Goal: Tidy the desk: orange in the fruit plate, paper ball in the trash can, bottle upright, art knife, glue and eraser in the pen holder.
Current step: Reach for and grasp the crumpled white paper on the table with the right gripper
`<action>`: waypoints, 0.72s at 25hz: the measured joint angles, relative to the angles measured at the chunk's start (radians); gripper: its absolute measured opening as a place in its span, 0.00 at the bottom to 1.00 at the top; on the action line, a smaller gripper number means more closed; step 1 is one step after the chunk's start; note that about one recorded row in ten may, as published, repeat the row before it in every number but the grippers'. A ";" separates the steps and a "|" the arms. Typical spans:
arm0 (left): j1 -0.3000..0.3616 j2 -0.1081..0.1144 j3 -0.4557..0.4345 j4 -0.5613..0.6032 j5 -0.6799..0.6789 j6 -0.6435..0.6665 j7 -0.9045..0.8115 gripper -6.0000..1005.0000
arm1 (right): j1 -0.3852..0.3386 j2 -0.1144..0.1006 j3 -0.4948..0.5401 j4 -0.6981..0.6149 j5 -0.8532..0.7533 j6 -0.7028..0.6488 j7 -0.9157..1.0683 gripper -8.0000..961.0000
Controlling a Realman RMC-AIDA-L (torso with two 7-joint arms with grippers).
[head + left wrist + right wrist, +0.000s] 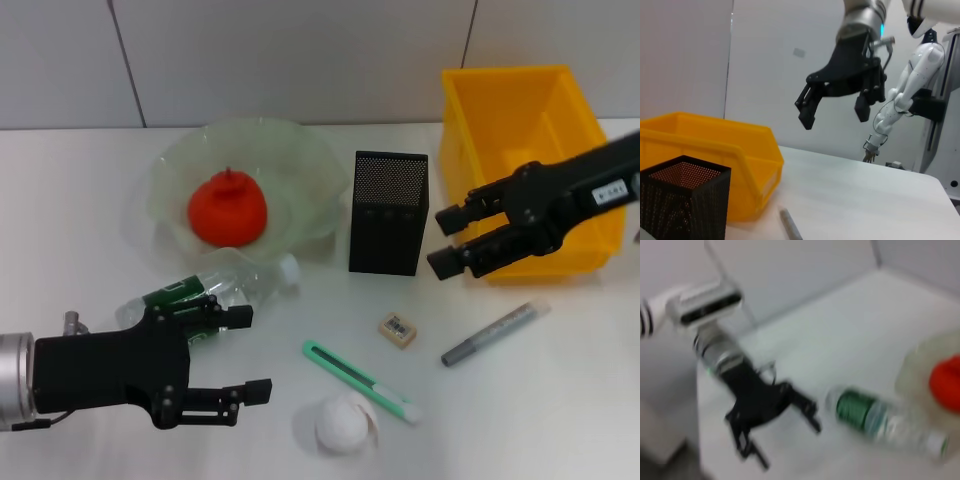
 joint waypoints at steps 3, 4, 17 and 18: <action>-0.001 -0.002 0.000 0.000 0.002 -0.003 0.000 0.85 | 0.077 -0.003 -0.014 0.010 -0.081 -0.046 0.035 0.79; -0.001 -0.003 0.000 0.000 0.002 -0.003 0.000 0.85 | 0.104 0.000 -0.028 0.015 -0.116 -0.058 0.043 0.79; 0.006 0.005 0.000 0.000 0.008 -0.009 -0.001 0.85 | 0.148 0.114 -0.284 0.183 -0.243 0.116 -0.250 0.79; 0.006 0.005 0.000 0.000 0.012 -0.012 -0.001 0.85 | 0.148 0.116 -0.286 0.205 -0.241 0.131 -0.276 0.79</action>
